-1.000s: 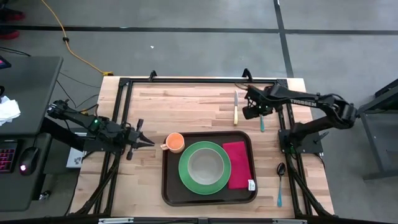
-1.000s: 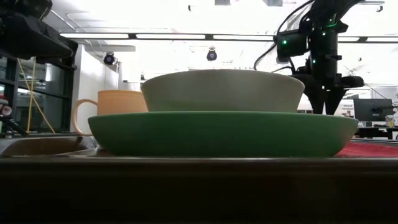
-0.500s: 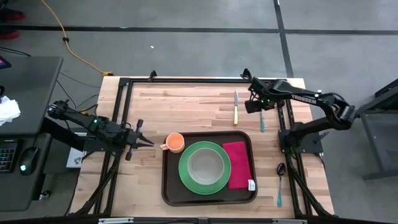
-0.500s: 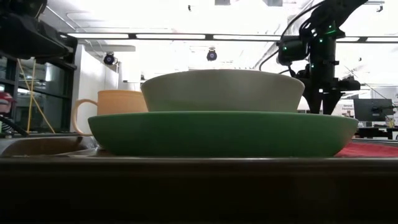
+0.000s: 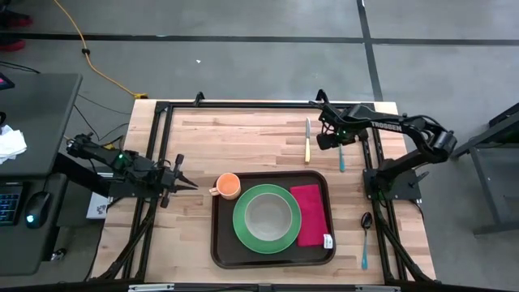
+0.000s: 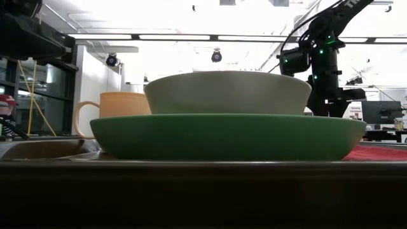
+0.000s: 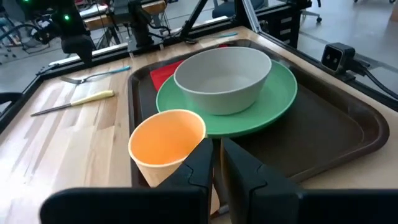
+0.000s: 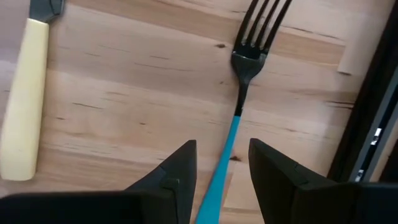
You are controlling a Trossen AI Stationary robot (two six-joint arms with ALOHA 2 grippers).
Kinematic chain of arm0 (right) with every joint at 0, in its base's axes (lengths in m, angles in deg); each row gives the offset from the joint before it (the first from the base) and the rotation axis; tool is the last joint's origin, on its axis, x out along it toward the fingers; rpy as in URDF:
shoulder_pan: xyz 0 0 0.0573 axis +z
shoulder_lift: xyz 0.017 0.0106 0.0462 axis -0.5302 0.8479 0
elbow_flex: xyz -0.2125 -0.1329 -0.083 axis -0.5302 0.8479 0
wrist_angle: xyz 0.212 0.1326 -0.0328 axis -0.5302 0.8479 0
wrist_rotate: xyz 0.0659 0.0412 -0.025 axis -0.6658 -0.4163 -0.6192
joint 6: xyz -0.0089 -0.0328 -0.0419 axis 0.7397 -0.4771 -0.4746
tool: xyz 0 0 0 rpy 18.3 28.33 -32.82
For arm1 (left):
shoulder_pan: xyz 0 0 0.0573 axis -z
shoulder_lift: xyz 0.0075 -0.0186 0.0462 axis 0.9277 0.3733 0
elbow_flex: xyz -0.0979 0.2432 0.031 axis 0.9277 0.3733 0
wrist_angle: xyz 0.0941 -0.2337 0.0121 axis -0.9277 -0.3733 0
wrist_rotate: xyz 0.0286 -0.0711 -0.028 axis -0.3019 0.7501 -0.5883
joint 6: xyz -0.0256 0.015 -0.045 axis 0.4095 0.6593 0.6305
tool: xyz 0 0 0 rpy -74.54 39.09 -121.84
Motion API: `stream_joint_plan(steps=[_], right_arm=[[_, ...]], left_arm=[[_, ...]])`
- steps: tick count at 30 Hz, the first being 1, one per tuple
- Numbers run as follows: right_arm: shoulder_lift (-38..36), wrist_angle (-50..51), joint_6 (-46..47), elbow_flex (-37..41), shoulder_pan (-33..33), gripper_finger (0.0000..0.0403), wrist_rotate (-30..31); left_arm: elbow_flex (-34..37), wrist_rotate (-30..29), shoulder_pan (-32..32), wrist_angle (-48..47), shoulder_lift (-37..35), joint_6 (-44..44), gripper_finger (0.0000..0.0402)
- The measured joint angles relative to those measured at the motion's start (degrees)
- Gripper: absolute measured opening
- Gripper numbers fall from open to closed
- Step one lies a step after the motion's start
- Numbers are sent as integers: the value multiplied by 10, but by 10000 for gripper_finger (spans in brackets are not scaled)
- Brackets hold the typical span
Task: Set up tray
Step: Put the blue fork on the red napkin on the brown serving tray
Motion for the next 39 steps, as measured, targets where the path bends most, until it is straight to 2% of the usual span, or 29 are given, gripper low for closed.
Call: stream_joint_plan(steps=[18,23,27,39], right_arm=[[0,-7,1,3,0,124,30],[0,-68,13,67,-1,124,-7],[0,-89,37,110,-3,124,-3],[0,-137,27,124,-3,124,10]], left_arm=[[0,-3,0,-37,-17,-3,62],[0,-3,0,-37,-17,-3,62],[0,-3,0,-37,-17,-2,62],[1,-3,0,-25,-17,11,62]])
